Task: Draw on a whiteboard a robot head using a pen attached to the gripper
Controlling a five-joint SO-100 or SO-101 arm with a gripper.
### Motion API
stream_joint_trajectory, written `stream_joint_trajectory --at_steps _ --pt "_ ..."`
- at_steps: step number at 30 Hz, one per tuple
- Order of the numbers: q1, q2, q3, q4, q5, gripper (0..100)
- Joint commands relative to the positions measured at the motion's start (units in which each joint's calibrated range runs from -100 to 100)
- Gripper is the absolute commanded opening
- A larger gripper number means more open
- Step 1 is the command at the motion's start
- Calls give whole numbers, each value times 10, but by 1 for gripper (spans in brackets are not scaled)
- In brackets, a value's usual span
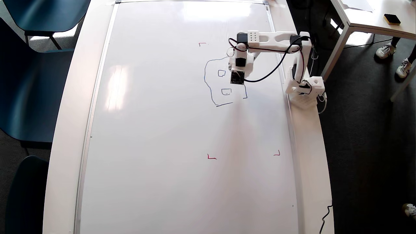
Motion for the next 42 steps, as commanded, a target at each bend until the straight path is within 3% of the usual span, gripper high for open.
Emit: stream_joint_trajectory --at_steps 1,42 --pt "4 24 -44 -2 0 1" --pt "8 169 -170 -6 3 1"
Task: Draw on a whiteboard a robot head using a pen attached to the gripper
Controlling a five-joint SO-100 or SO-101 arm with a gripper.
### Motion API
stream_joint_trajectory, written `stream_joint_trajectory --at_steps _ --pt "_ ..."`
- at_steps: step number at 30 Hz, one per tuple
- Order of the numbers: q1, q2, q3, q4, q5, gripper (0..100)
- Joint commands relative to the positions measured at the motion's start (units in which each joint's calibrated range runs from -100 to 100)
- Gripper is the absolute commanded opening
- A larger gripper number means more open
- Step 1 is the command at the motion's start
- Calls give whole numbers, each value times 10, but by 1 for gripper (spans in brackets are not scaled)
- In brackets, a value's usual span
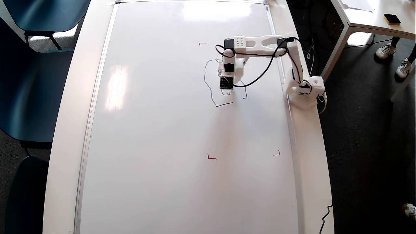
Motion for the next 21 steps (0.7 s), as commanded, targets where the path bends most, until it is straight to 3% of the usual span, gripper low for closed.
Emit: stream_joint_trajectory --at_steps 1,15,21 --pt "22 -1 -10 -3 8 1" --pt "36 -15 2 2 11 1" --pt "34 -74 97 -24 16 1"
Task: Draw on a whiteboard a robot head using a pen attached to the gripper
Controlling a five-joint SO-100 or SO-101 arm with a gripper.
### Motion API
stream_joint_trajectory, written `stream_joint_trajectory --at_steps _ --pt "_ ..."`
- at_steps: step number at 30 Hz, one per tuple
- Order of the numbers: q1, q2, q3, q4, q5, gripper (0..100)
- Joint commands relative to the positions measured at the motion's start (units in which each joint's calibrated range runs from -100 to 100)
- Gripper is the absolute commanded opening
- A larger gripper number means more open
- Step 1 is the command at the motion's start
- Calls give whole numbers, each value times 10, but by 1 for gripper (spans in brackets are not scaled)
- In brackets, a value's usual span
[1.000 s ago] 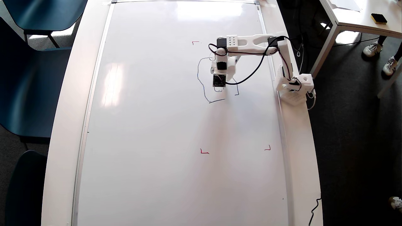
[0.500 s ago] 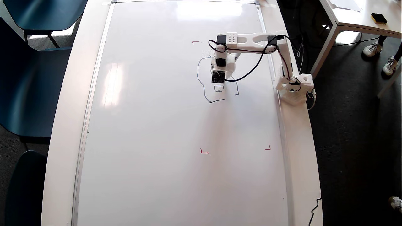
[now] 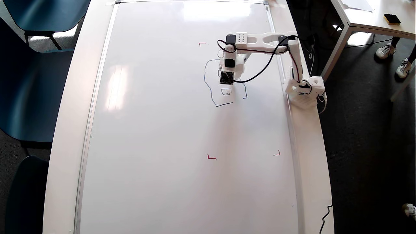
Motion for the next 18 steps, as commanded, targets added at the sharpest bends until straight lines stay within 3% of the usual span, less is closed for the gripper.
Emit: stream_joint_trajectory --at_steps 1,18 --pt "2 -52 59 -10 6 1" --pt "-37 -72 71 -10 1 1"
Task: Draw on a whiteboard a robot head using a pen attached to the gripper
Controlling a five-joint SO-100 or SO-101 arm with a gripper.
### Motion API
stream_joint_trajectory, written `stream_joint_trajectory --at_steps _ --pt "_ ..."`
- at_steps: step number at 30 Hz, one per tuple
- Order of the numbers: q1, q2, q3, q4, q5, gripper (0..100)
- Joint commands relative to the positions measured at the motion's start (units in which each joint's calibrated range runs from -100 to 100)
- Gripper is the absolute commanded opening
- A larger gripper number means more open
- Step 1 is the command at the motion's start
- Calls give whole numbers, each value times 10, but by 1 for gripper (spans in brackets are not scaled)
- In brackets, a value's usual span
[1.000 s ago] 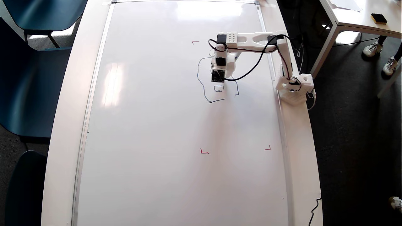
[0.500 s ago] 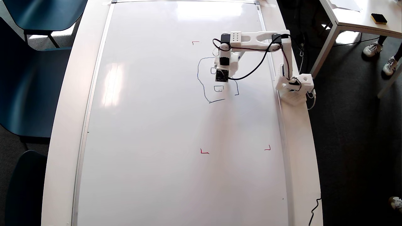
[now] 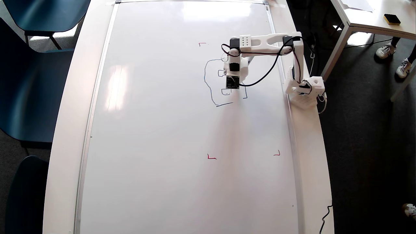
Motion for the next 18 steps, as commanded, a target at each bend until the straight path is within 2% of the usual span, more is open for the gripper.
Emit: stream_joint_trajectory --at_steps 1,18 --pt "-10 -25 0 0 -1 1" --pt "-6 15 -71 8 -3 1"
